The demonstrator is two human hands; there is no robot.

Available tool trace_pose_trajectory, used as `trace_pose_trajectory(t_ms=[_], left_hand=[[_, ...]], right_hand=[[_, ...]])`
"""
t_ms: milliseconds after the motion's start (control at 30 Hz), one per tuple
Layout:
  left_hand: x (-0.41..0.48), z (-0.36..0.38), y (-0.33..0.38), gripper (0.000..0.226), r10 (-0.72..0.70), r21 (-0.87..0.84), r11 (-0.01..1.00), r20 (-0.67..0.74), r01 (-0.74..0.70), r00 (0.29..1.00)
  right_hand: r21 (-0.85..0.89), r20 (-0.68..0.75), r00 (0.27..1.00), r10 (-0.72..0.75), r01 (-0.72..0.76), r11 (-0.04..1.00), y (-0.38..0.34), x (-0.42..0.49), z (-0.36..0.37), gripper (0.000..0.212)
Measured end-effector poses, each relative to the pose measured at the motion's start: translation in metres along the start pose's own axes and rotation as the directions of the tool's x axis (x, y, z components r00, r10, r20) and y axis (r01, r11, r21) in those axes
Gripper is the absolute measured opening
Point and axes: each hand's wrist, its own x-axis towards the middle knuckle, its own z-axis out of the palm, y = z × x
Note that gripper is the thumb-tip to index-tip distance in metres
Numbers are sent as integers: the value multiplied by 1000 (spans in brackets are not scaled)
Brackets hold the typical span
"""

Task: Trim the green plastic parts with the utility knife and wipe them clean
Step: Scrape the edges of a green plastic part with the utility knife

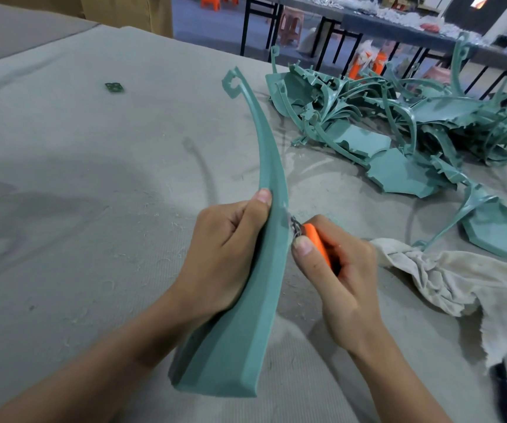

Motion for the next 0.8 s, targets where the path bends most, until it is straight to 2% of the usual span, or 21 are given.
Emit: trace_pose_trajectory(t_ms=[133, 333, 567, 800], left_hand=[[2, -2, 0, 65, 11, 13, 1000, -3, -11, 1000], [2, -4, 0, 64, 4, 5, 1000, 3, -4, 1000], [1, -2, 1, 68, 15, 2, 1000, 21, -15, 1000], [-3, 2, 1, 60, 24, 21, 999, 93, -26, 995]], right_hand=[[12, 45, 999, -23, 23, 1000, 1, -3, 0, 45], [5, 34, 999, -26, 25, 1000, 1, -2, 0, 42], [-34, -8, 1000, -23, 23, 999, 1, -3, 4, 38], [-45, -78, 996, 33, -37, 998, 6, 3, -2, 42]])
